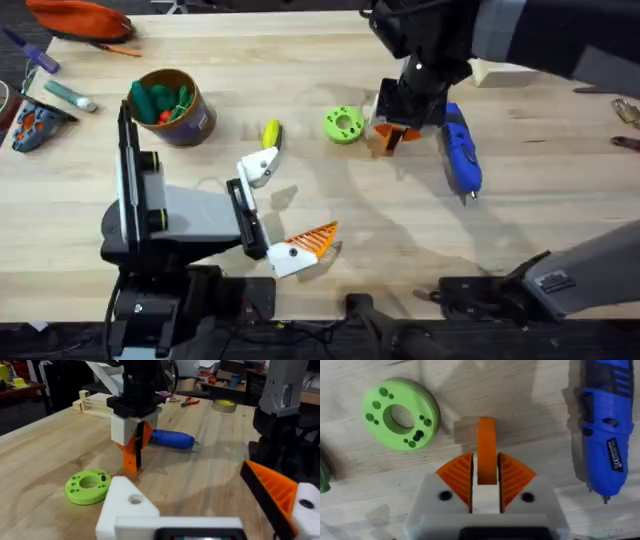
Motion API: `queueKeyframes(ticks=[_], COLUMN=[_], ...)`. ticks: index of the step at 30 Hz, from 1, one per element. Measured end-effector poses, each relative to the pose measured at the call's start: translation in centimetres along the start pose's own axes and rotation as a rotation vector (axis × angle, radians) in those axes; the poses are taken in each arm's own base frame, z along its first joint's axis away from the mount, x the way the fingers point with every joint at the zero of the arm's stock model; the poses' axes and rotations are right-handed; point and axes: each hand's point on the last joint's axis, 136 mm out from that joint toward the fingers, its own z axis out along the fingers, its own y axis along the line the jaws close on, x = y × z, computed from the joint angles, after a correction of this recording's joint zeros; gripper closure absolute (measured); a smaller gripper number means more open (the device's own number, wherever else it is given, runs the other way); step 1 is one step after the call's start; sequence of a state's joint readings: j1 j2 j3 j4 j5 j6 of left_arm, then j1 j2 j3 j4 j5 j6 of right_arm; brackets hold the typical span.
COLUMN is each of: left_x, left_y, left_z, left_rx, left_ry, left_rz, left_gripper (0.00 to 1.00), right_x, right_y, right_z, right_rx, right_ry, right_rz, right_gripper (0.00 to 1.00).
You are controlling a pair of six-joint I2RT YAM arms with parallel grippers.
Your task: Pick up the gripper from the table and insert it into the empty holder that is missing its gripper. Then pick up a screw, insert it into the mounting hole, and use the screwdriver to tighten it. Finally, clean up the table by picking up the vegetable and placing it into the bucket.
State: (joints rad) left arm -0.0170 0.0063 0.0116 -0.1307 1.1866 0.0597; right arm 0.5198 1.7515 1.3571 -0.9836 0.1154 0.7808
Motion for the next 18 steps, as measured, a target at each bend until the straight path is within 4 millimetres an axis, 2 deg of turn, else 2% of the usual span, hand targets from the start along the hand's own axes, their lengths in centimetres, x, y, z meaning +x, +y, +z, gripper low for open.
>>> queueKeyframes(ticks=[4,13,18], left_x=[0.0,0.0,0.0], left_y=[0.0,0.0,0.0], left_z=[0.0,0.0,0.0], left_rx=[0.0,0.0,0.0], left_ry=[0.0,0.0,0.0], left_rz=[0.0,0.0,0.0], left_gripper=[0.013,0.013,0.013], right_x=[-0.02,-0.31,-0.32], right_y=[-0.01,-0.26,-0.3], right_z=[0.0,0.01,0.0], right_rx=[0.001,0.016,0.017], right_ry=[-0.001,-0.017,-0.018], right_rz=[0.0,0.0,0.001], right_gripper=[0.768,0.809,0.928])
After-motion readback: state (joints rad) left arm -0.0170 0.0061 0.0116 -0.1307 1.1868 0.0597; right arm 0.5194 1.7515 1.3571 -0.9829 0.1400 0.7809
